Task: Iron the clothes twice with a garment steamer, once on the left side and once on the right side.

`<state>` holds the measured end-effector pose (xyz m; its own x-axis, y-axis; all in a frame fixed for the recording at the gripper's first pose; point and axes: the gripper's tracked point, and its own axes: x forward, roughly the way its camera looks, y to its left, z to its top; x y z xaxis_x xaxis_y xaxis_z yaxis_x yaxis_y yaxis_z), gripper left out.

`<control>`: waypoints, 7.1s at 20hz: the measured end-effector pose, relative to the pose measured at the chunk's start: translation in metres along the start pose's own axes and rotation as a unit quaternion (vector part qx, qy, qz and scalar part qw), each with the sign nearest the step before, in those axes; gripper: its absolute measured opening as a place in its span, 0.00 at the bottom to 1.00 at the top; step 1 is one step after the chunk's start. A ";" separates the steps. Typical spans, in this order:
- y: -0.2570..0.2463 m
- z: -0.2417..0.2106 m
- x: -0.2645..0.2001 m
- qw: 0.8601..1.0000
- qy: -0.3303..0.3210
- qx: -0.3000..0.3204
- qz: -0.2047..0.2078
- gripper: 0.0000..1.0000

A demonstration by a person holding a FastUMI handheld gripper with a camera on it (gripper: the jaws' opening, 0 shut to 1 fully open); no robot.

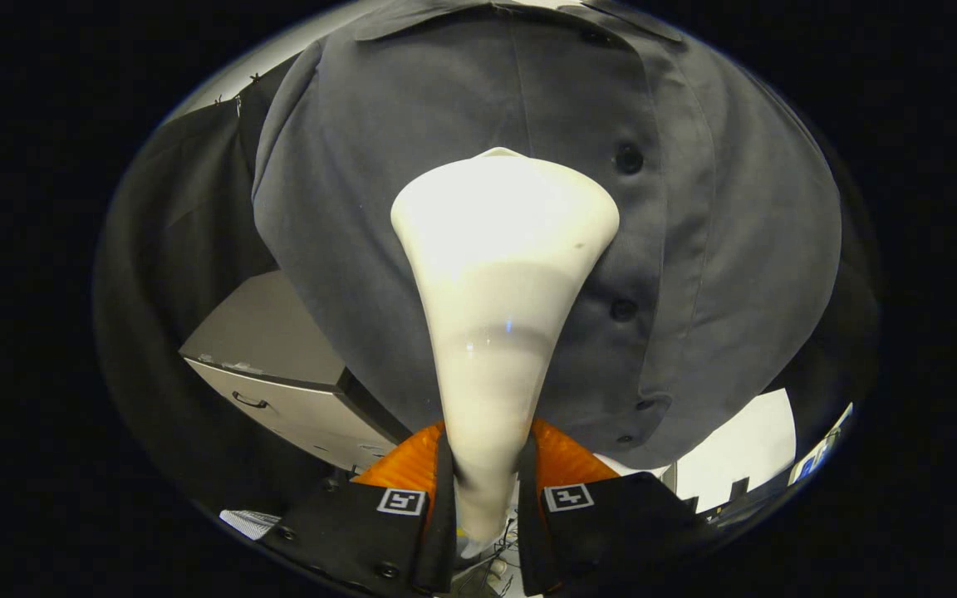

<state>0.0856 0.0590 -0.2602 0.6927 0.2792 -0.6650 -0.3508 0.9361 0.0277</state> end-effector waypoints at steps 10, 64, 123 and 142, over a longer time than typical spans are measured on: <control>-0.007 -0.058 0.016 0.998 0.053 0.019 -0.019 0.38; -0.086 0.113 -0.128 0.991 -0.108 0.011 -0.072 0.38; -0.182 -0.072 -0.010 0.988 0.090 0.097 -0.082 0.38; -0.195 -0.150 0.018 0.975 0.159 0.123 -0.093 0.38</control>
<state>0.0714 -0.1506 -0.3897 0.4849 0.0562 -0.8728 -0.0497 0.9981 0.0366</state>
